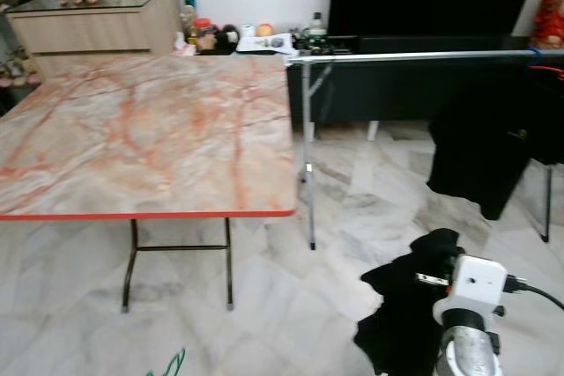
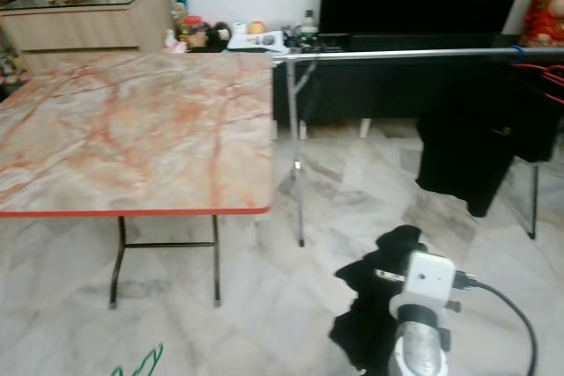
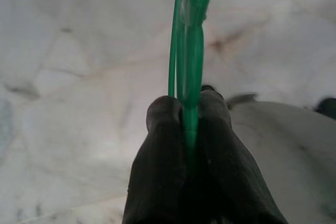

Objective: Hang hanger

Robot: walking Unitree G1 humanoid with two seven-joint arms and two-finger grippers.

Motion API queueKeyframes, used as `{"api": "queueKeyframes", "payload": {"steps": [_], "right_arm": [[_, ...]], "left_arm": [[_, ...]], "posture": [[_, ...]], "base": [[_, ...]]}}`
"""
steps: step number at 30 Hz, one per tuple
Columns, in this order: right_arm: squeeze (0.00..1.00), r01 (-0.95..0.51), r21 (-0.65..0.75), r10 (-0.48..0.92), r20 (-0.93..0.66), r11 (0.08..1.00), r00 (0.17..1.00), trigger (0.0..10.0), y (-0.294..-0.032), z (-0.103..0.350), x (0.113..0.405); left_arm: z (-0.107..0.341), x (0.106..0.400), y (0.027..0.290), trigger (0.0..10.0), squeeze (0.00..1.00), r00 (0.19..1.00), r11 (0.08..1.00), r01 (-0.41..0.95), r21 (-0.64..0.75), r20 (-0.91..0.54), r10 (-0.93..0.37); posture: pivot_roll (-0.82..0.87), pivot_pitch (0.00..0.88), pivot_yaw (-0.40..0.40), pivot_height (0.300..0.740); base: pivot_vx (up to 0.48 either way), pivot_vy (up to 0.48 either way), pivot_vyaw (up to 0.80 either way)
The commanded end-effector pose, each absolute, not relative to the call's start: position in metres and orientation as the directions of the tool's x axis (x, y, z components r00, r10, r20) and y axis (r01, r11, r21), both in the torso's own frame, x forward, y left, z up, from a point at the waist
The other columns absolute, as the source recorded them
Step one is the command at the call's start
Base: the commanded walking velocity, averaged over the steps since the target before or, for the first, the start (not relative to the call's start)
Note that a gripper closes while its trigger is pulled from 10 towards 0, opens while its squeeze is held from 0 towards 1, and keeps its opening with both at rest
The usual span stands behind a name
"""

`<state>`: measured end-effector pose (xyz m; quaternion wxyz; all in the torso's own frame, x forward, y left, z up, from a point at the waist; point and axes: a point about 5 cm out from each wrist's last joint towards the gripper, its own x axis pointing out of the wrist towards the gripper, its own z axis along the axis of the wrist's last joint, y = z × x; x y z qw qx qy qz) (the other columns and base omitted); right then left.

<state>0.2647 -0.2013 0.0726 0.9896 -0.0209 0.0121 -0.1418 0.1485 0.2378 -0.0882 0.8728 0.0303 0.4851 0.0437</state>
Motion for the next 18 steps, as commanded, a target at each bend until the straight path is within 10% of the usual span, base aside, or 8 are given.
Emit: {"api": "queueKeyframes", "payload": {"steps": [1, 18], "right_arm": [[0.00, 0.271, -0.052, -0.270, 0.023, 0.961, 0.963, 10.0, -0.2015, 0.0807, 0.2675], [0.00, 0.268, -0.049, -0.267, 0.025, 0.962, 0.963, 10.0, -0.2001, 0.0806, 0.2689]], "left_arm": [[-0.0924, 0.1388, 0.2367, 10.0, 0.00, 0.494, 0.995, -0.041, 0.094, -0.864, 0.102], [-0.0919, 0.1409, 0.2360, 10.0, 0.00, 0.497, 0.995, -0.038, 0.095, -0.862, 0.101]], "posture": [[0.07, 0.008, 0.026, 0.740], [0.07, 0.006, 0.026, 0.740]], "base": [[0.000, 0.480, 0.00], [0.000, 0.480, 0.00]]}}
